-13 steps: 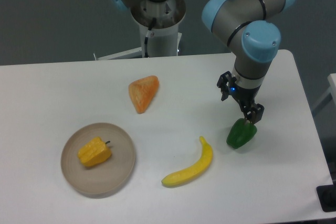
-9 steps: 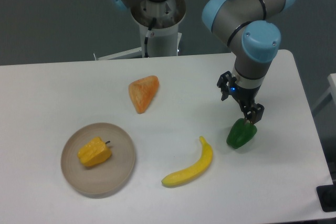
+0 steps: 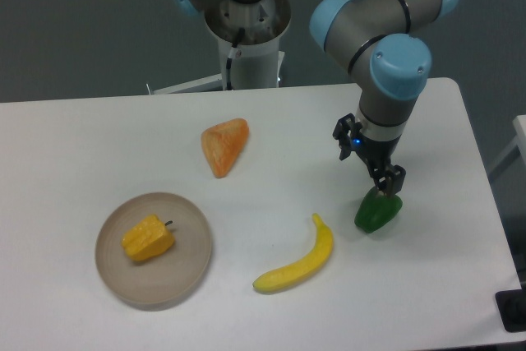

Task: Pick up the yellow pepper from the plate
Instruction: 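Move the open gripper over the yellow pepper on the plate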

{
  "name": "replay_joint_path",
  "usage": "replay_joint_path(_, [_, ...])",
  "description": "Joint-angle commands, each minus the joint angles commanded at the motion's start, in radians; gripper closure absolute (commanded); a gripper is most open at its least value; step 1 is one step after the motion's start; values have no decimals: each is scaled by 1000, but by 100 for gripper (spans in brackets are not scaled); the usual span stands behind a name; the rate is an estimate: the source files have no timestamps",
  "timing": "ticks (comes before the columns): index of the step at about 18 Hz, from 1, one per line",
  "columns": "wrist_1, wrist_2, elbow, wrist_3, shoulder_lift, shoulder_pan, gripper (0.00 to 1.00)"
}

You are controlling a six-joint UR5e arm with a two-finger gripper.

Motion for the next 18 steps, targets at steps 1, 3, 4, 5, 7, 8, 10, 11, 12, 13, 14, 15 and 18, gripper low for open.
replay_joint_path(1, [0, -11, 0, -29, 6, -15, 0])
replay_joint_path(3, [0, -26, 0, -86, 6, -61, 0])
replay_joint_path(4, [0, -23, -2, -115, -1, -96, 0])
replay_joint_path(5, [-2, -17, -3, -141, -6, -127, 0])
replay_joint_path(7, [0, -28, -8, -210, -17, -185, 0])
replay_joint_path(8, [2, -28, -8, -251, -18, -216, 0])
replay_joint_path(10, [35, -29, -6, -386, -40, -311, 0])
replay_joint_path(11, [57, -29, -6, -434, -49, -340, 0])
replay_joint_path(12, [77, -29, -6, -478, -61, -367, 0])
replay_joint_path(13, [95, -29, -5, -515, -73, -387, 0])
replay_joint_path(14, [112, -29, -5, -551, -86, -409, 0])
replay_joint_path(15, [124, -29, -5, -578, -98, -431, 0])
replay_joint_path(18, [127, -29, -6, -626, -113, -477, 0])
